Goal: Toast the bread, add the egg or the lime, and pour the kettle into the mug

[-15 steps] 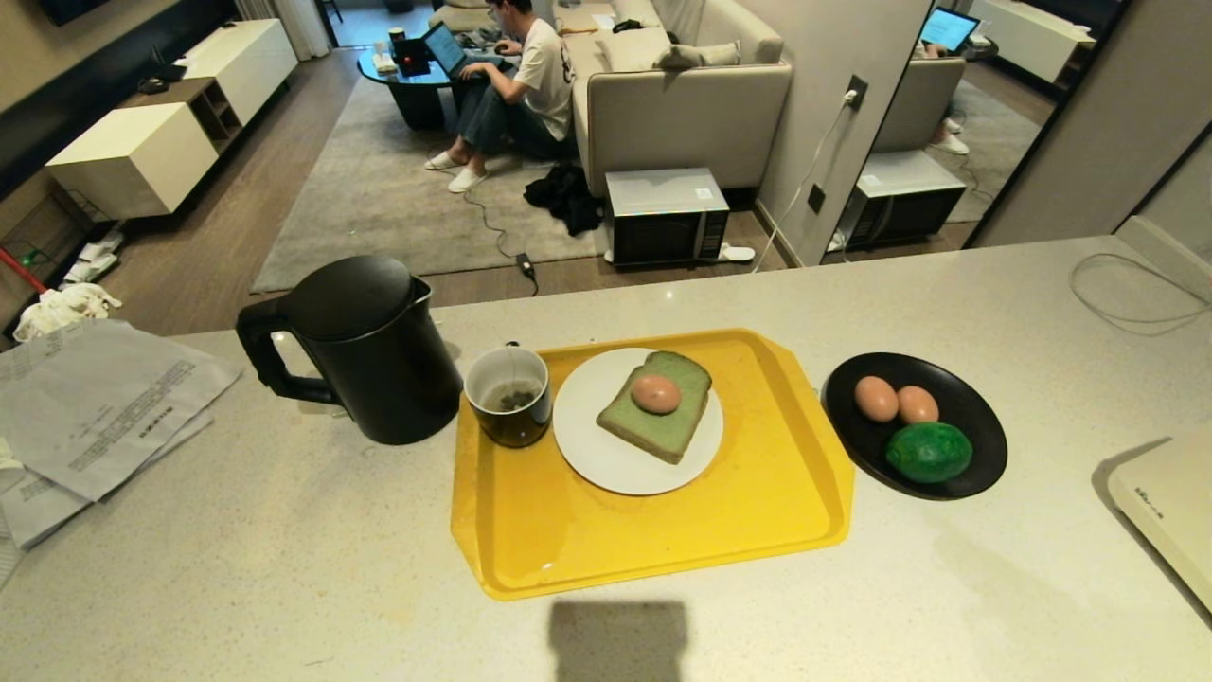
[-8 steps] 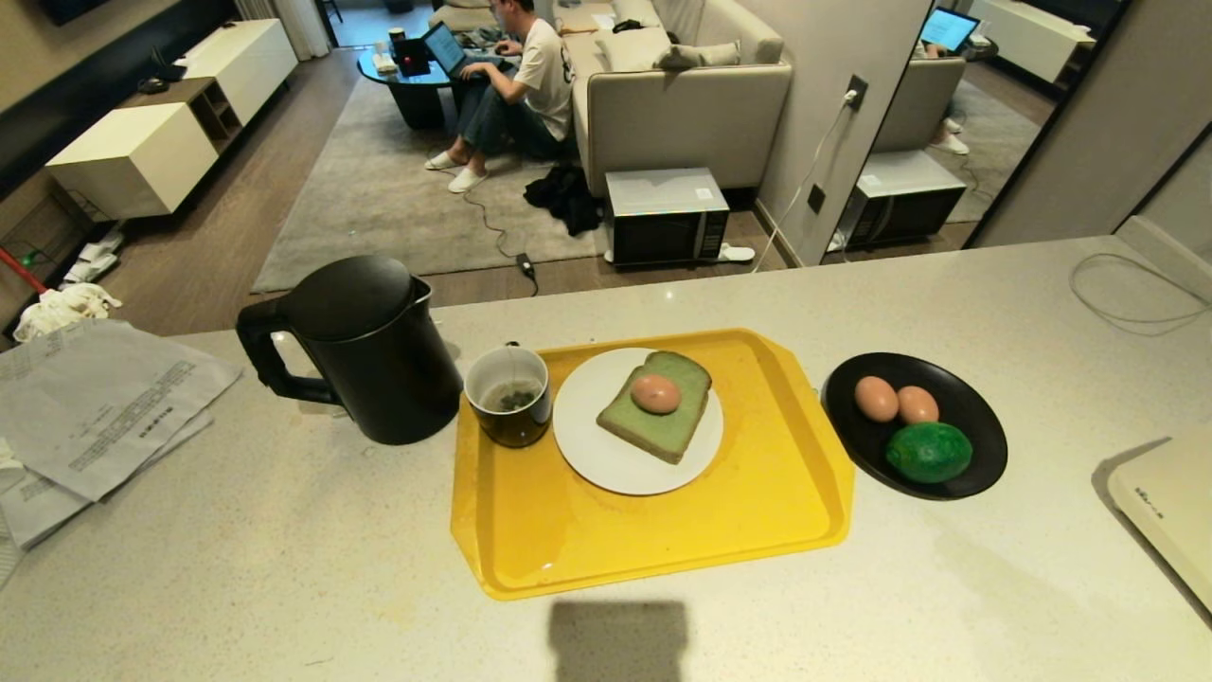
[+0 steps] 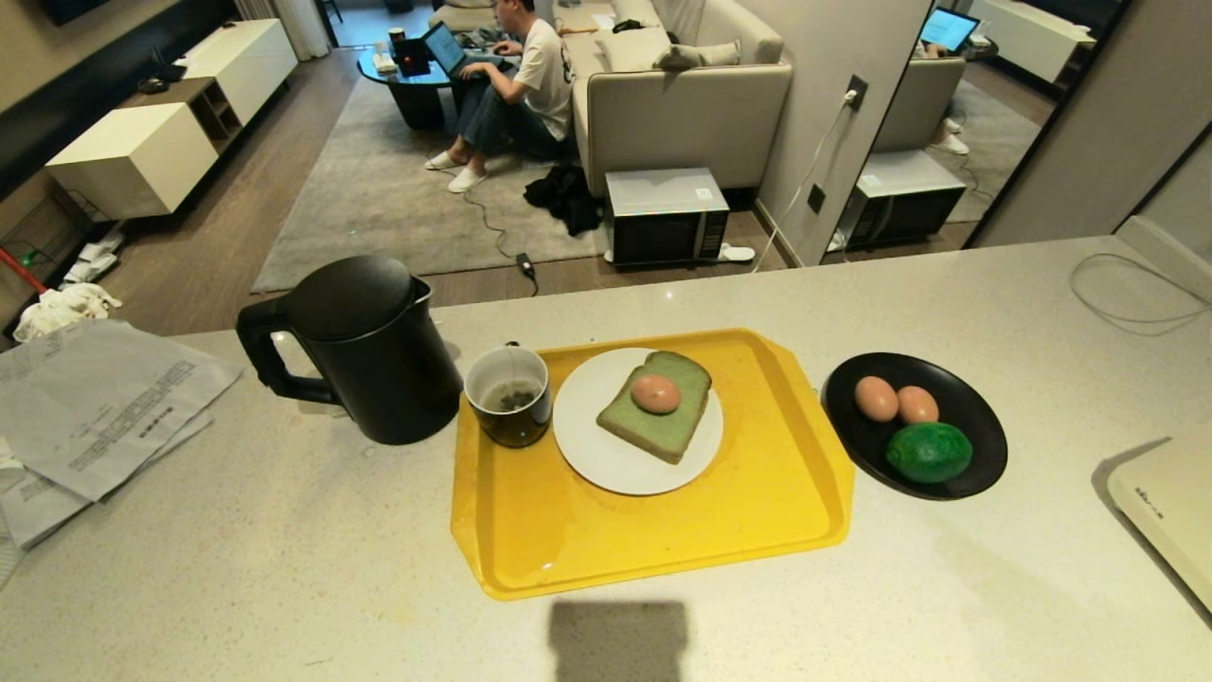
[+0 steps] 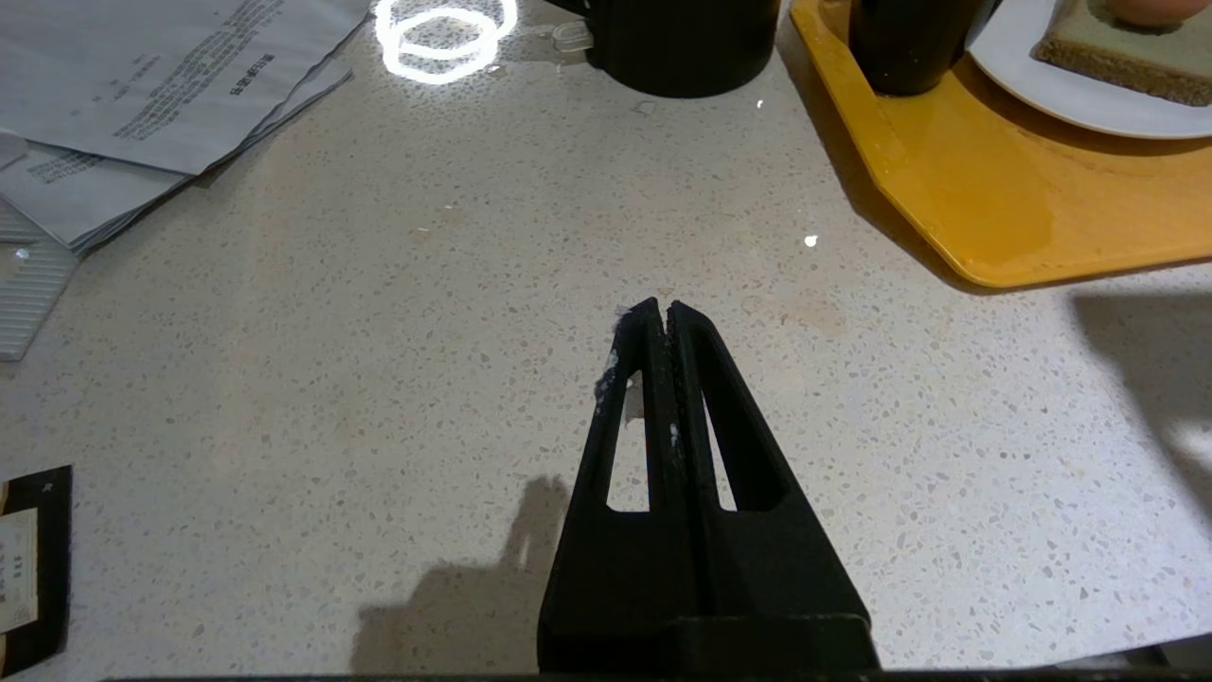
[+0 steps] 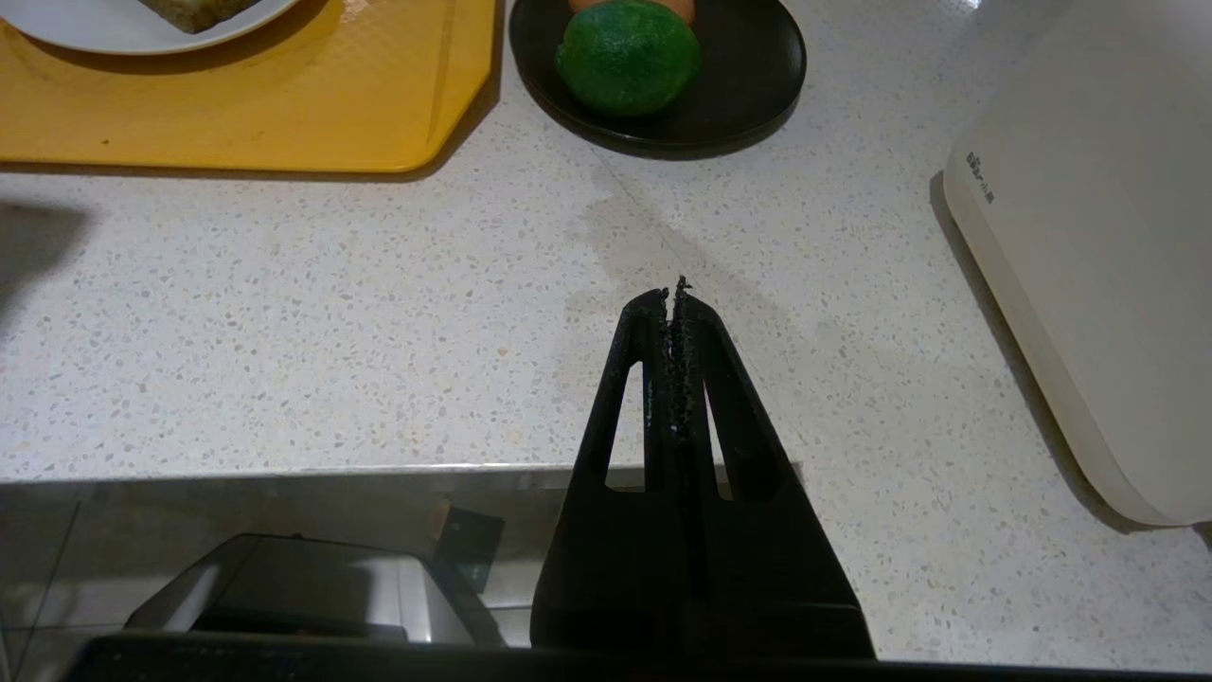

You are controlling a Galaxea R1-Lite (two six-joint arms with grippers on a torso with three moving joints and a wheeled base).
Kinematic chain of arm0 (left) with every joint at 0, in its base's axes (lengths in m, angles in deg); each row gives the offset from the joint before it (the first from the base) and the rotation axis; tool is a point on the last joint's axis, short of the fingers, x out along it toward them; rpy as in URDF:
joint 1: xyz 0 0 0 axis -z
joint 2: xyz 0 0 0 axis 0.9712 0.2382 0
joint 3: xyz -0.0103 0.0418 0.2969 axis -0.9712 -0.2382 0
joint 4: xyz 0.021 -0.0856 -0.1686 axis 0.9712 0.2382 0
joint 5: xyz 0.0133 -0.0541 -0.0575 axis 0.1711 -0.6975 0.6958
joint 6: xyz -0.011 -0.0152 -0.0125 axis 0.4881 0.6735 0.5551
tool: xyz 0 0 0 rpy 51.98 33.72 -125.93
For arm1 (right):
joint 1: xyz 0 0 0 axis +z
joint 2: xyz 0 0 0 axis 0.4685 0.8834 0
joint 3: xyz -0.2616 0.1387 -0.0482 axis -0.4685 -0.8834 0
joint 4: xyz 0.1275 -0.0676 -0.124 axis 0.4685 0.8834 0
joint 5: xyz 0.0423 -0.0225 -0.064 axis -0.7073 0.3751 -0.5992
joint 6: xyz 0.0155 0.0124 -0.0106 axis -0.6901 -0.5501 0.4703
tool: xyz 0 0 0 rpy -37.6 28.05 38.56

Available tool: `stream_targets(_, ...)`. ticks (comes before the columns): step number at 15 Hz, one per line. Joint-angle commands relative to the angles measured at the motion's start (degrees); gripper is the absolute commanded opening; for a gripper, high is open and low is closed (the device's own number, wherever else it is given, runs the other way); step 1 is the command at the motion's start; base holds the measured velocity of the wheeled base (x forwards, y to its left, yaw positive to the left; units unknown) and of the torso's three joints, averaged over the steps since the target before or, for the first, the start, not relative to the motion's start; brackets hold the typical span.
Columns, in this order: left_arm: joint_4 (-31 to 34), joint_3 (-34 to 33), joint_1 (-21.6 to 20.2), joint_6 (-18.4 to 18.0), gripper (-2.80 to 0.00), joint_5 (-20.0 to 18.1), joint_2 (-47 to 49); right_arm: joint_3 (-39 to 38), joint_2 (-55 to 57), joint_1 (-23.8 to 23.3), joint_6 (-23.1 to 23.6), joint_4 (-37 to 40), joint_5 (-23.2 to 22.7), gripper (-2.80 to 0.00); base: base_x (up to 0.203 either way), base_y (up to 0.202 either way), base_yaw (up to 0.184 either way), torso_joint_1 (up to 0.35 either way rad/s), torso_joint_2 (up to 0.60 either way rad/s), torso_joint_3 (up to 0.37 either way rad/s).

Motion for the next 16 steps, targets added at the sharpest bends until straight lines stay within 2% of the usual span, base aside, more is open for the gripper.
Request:
stream_targets(1, -0.04, 0.0, -0.01, -0.01, -2.8, 0.06, 0.07, 0.0, 0.05, 0.04, -0.02, 0.0, -0.03, -2.8, 0.0, 0.0, 0.0, 0.0, 0.0, 0.0)
stream_targets(16, -0.04, 0.0, -0.01, 0.07, -2.8, 0.06, 0.07, 0.0, 0.05, 0.04, 0.24, 0.0, -0.03, -2.8, 0.0, 0.0, 0.006, 0.0, 0.0, 0.0)
